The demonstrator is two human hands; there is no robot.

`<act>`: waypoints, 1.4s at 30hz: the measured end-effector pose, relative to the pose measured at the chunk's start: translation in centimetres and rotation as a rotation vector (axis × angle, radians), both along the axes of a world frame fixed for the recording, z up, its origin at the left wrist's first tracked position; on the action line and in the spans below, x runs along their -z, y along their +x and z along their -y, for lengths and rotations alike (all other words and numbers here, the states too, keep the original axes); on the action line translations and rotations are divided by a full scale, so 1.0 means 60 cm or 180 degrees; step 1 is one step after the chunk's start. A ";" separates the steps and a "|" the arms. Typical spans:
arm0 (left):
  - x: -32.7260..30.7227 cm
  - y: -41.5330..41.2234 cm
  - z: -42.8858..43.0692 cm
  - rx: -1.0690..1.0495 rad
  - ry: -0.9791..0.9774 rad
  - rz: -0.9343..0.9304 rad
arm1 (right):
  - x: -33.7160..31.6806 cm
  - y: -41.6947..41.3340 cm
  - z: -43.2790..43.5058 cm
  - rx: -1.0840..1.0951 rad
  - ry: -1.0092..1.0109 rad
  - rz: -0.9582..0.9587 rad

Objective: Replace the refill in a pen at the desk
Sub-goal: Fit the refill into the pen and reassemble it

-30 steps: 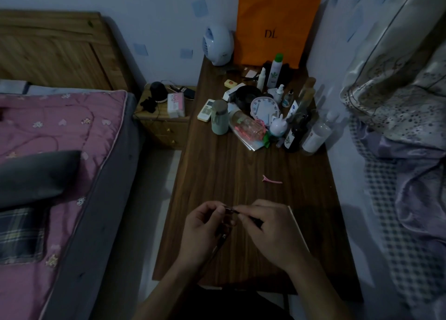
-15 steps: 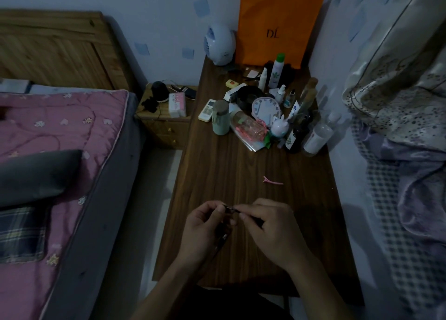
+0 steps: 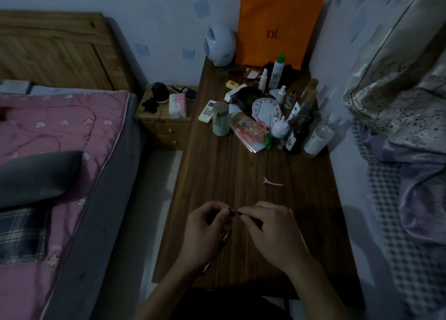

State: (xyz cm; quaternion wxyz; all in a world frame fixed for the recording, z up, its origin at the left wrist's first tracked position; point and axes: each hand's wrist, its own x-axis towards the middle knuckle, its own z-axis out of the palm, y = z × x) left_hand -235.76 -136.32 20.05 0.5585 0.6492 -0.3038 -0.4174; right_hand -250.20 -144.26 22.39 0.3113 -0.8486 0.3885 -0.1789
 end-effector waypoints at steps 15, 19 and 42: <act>0.033 0.018 -0.003 0.0184 0.0153 0.0688 | 0.020 -0.002 0.003 0.0034 0.0203 -0.0094; 0.033 0.013 -0.005 0.0001 0.0127 0.0394 | 0.043 0.001 0.002 0.0019 0.0426 0.0015; 0.231 0.086 -0.077 0.0225 0.1984 0.2003 | 0.143 -0.022 -0.002 0.1172 0.2295 0.0763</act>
